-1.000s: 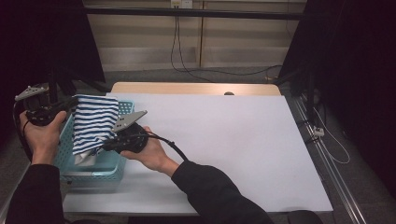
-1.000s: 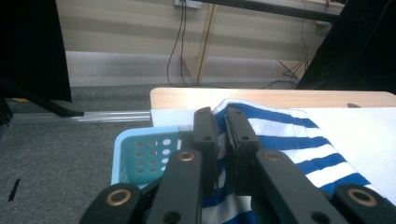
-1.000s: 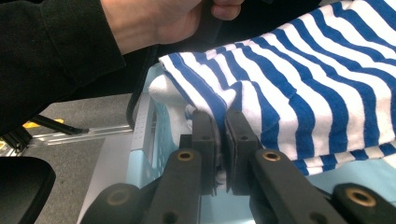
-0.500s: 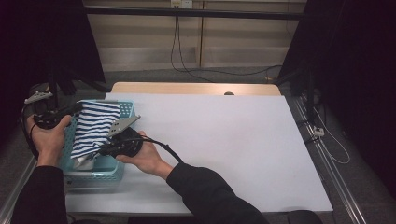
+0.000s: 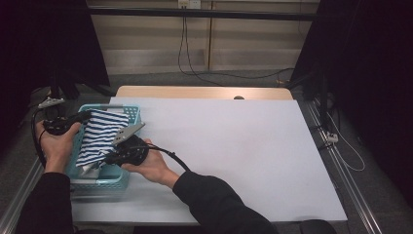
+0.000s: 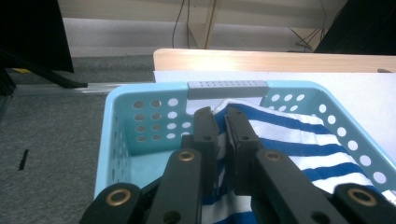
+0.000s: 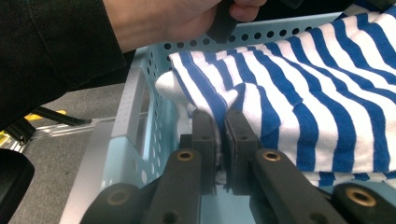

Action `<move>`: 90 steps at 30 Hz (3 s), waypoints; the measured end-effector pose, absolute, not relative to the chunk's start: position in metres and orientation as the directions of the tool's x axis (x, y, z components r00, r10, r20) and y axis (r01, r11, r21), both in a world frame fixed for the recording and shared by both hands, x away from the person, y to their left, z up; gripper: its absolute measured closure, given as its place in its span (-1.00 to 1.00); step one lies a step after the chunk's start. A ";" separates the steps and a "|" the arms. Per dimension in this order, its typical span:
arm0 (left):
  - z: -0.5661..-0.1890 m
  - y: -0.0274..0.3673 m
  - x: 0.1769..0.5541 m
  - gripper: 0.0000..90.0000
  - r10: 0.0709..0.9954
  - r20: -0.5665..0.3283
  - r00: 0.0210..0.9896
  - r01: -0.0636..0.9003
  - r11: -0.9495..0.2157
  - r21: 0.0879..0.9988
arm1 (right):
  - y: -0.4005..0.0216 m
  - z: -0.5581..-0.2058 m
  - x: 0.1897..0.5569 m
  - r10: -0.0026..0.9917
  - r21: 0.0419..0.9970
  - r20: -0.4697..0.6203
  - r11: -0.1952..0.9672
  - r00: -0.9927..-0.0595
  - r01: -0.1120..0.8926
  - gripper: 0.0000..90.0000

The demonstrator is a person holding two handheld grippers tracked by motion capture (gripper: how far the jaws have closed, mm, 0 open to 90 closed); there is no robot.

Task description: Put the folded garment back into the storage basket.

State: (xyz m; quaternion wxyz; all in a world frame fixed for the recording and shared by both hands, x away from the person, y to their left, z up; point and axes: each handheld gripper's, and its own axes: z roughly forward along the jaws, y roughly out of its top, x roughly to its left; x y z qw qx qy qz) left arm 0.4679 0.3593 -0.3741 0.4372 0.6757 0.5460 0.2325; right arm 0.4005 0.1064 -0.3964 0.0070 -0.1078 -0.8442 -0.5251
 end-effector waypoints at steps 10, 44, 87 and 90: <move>-0.382 0.360 0.474 0.88 0.946 -0.160 0.284 0.555 -0.026 0.832 | 0.108 -0.407 0.404 0.188 0.877 0.142 0.432 -0.972 0.211 0.89; -0.396 0.357 0.488 0.87 0.965 -0.114 0.237 0.609 -0.057 0.791 | 0.115 -0.418 0.413 0.216 0.861 0.159 0.448 -0.963 0.243 0.88; -0.372 0.362 0.455 -0.93 0.952 -0.087 0.293 0.501 -0.076 0.862 | 0.075 -0.399 0.422 0.321 0.892 0.185 0.341 -0.929 0.296 -0.81; -0.371 0.362 0.452 -0.93 0.952 -0.089 0.294 0.486 -0.069 0.871 | 0.070 -0.399 0.422 0.338 0.892 0.183 0.338 -0.923 0.300 -0.81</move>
